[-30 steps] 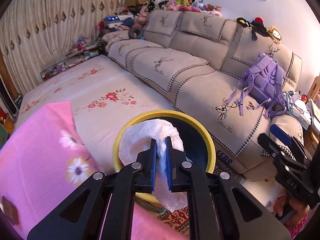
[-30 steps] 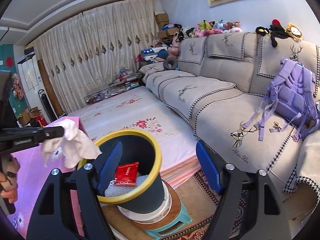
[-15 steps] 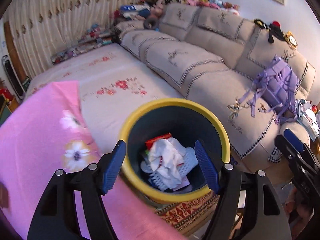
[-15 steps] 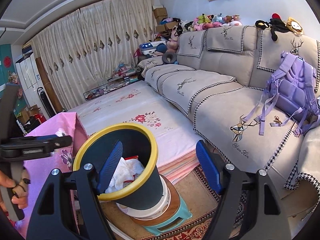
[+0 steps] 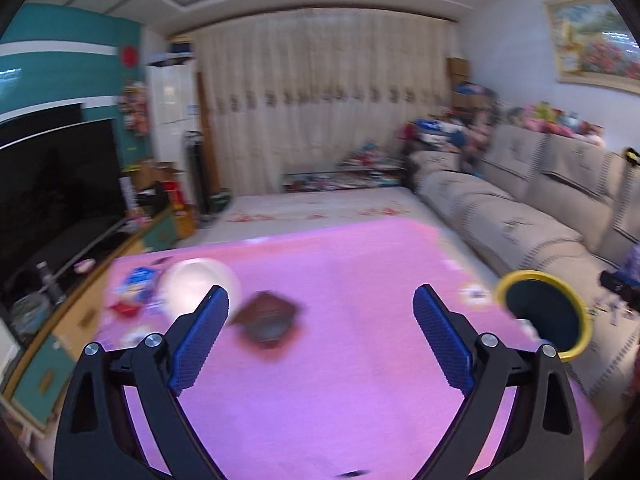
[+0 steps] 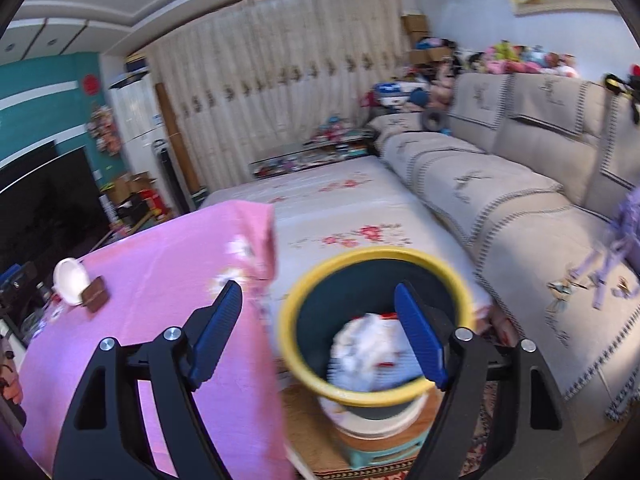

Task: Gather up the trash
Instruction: 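Grasp the brown plastic tray by its rim with the right tool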

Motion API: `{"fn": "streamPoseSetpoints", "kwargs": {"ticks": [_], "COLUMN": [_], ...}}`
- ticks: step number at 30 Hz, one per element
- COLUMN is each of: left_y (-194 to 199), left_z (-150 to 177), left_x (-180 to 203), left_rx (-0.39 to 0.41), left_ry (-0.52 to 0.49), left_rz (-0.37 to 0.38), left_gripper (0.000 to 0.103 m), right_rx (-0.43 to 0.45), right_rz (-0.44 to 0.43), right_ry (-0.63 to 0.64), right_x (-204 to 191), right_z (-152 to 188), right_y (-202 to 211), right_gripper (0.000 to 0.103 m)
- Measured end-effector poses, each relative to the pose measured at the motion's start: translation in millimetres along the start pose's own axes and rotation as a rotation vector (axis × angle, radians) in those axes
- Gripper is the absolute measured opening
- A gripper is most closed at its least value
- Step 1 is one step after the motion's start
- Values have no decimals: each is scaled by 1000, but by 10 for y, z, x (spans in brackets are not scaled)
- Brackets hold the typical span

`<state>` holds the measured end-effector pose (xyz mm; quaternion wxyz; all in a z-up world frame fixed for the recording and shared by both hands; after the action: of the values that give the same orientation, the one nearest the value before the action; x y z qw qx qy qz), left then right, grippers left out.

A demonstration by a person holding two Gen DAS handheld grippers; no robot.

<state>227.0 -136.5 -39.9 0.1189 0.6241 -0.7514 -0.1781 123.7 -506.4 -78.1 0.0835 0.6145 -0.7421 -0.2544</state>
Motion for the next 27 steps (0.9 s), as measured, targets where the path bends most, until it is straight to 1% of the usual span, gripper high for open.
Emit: {"fn": "streamPoseSetpoints", "kwargs": {"ticks": [2,4,8,11,12,14,17,20,22,24,27], "left_y": [32,26,-31,-74,-85,-61,-53,-2,63,70,108], "left_z": [112,222,465,590,621,631,643,656,705,708,713], "left_x": [-382,-669,-1172,-1417,-1521,-1689,-1755,-1701,-1593,-1559,-1563], "left_rx": [19,28,29,18,8,18,27,60,73,78,84], "left_ry": [30,51,88,133,153,206,235,214,196,180,181], "left_rz": [-84,-149,-239,-253,-249,-227,-229,-233,-237,-238,-235], "left_gripper": [92,92,92,92,92,92,93,97,98,98,98], "right_rx": [-10,-22,-53,-90,-108,-134,-171,-224,-262,-305,-356], "right_rz": [-59,-109,-215,-287,-311,-344,-381,-389,-405,-388,-381], "right_ry": [33,64,152,204,225,264,322,386,419,462,494], "right_x": [-292,-558,-1209,-1616,-1774,-2038,-2403,-2729,-2897,-3076,-3228], "right_z": [-53,-105,-206,-256,-280,-311,-300,-232,-161,-85,-22], "right_y": [-75,-147,-313,-444,-512,-648,-878,-1173,-1367,-1589,-1844], "right_gripper": [74,74,74,74,74,74,74,74,74,70,61]}}
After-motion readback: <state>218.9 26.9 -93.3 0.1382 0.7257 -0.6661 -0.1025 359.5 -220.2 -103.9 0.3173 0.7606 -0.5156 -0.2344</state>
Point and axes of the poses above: each gripper's, at about its wrist camera, not at the fingertips, and y roughly against the way its jaws point, x to its right, z to its underside, the point moved 3 cm from there along -y, roughly the way its jaws point, and after that the axes turned 2 degrees about y, right-handed, at the moved point
